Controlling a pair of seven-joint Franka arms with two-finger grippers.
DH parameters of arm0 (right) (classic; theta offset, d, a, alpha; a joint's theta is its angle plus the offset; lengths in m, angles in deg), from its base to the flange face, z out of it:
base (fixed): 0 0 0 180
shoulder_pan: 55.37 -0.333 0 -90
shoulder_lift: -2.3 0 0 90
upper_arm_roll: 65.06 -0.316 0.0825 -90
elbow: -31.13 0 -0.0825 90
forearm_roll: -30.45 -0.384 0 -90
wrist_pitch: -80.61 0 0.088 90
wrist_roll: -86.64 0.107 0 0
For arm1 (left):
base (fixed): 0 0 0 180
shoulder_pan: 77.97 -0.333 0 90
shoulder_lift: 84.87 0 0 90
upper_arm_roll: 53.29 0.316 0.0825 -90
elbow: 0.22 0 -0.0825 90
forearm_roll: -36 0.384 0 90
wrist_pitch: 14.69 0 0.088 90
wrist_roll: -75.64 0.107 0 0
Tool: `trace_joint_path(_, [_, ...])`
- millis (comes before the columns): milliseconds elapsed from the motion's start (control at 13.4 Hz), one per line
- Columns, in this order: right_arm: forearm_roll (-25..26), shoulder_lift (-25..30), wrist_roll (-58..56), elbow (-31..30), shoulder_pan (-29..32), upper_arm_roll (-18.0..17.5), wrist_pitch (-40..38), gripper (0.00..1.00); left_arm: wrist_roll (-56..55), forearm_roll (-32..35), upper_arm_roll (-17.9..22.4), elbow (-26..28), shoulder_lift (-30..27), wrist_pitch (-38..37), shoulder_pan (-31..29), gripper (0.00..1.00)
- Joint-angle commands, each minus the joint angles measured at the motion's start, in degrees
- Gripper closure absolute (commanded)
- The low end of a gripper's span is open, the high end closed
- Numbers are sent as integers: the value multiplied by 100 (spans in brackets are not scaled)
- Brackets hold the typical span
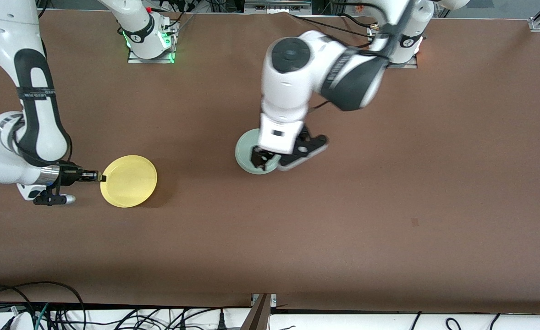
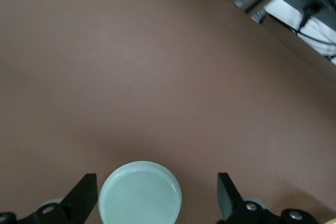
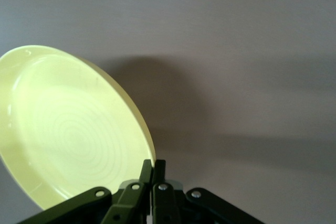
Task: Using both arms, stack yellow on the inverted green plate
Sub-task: 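Lift the yellow plate with the right gripper while the left gripper withdraws, then carry the yellow plate onto the inverted green plate with the right gripper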
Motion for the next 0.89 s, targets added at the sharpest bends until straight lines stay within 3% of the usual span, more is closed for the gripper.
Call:
trace_joint_path(0, [-123,278,-44,173,-37,-236,-502,100,1062,-455,-99,201,-557,-828,-717,0])
trace_joint_path(522, [-114,587,2151,24,-221,-1519,-495,100,4508,-526,-90,218,-1655,-2868,-2405,0])
trace_joint_path(671, [-114,682,2556,-195,-580,-1556,-266,100,5292,-439,-55,297,-2033,-3300,-2740,0])
trace_joint_path(820, [-114,945,2986,-712,-1063,-1565,312,100,5610,-28,-55,943,-2524,-3311,-2899,0])
